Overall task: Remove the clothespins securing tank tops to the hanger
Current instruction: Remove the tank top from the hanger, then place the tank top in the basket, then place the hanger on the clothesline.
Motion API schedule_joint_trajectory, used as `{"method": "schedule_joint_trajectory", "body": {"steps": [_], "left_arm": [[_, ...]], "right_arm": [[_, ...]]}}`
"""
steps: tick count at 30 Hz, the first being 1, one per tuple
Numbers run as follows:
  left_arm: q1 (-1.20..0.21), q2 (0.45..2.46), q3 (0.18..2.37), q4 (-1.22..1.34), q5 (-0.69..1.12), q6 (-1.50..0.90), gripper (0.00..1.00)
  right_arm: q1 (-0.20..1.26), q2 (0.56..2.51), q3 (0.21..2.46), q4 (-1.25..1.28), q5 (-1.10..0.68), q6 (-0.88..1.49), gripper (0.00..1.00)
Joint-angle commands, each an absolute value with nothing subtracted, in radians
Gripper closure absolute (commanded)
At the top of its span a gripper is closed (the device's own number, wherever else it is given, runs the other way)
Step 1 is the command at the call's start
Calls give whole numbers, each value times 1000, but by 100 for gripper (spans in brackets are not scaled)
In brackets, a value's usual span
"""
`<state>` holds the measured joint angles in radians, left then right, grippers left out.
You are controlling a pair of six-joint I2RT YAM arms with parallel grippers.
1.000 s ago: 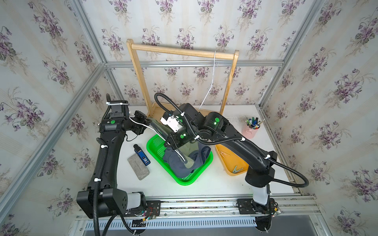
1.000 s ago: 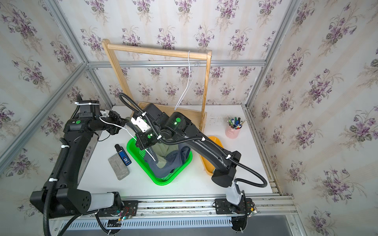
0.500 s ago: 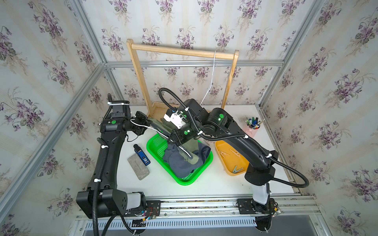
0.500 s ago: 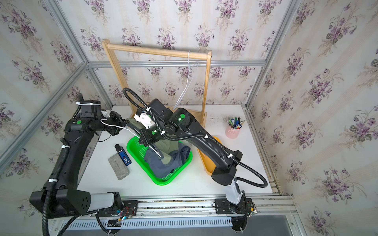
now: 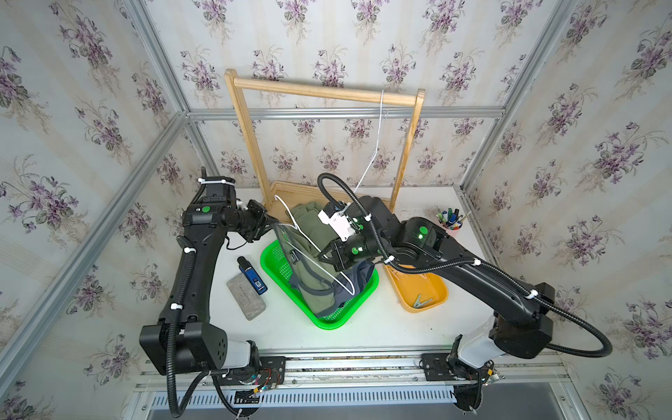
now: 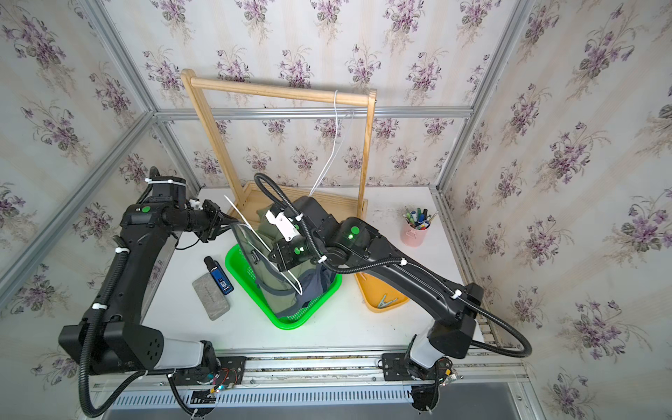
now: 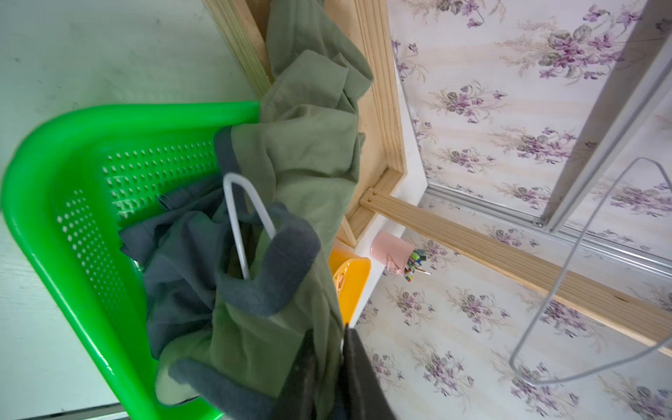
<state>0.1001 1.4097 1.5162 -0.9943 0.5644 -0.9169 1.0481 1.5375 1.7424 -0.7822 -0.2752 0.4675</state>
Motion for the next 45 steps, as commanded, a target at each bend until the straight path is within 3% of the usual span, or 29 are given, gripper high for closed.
{"method": "schedule_joint_trajectory", "body": {"steps": [1, 13, 20, 27, 33, 37, 42, 45], "left_arm": [[101, 1410, 1510, -999, 556, -900, 87], [102, 1477, 1481, -988, 541, -887, 88], [101, 1469, 1454, -984, 553, -864, 88], [33, 1385, 1340, -984, 541, -870, 88], [-31, 1359, 1292, -975, 519, -882, 88], [-34, 1367, 1291, -976, 523, -870, 87], [-51, 1376, 1285, -976, 519, -851, 77], [-83, 1391, 1296, -975, 498, -835, 60]], "right_arm": [[1049, 1472, 1655, -606, -289, 534, 100], [1049, 1300, 1549, -639, -254, 588, 100], [1048, 1262, 1631, -765, -149, 597, 100], [1037, 1410, 1955, -943, 39, 609, 100], [979, 1727, 2501, -1161, 165, 640, 100], [915, 1825, 2643, -1120, 185, 662, 100], [840, 1849, 2619, -981, 191, 649, 100], [798, 1870, 2619, -911, 195, 629, 100]]}}
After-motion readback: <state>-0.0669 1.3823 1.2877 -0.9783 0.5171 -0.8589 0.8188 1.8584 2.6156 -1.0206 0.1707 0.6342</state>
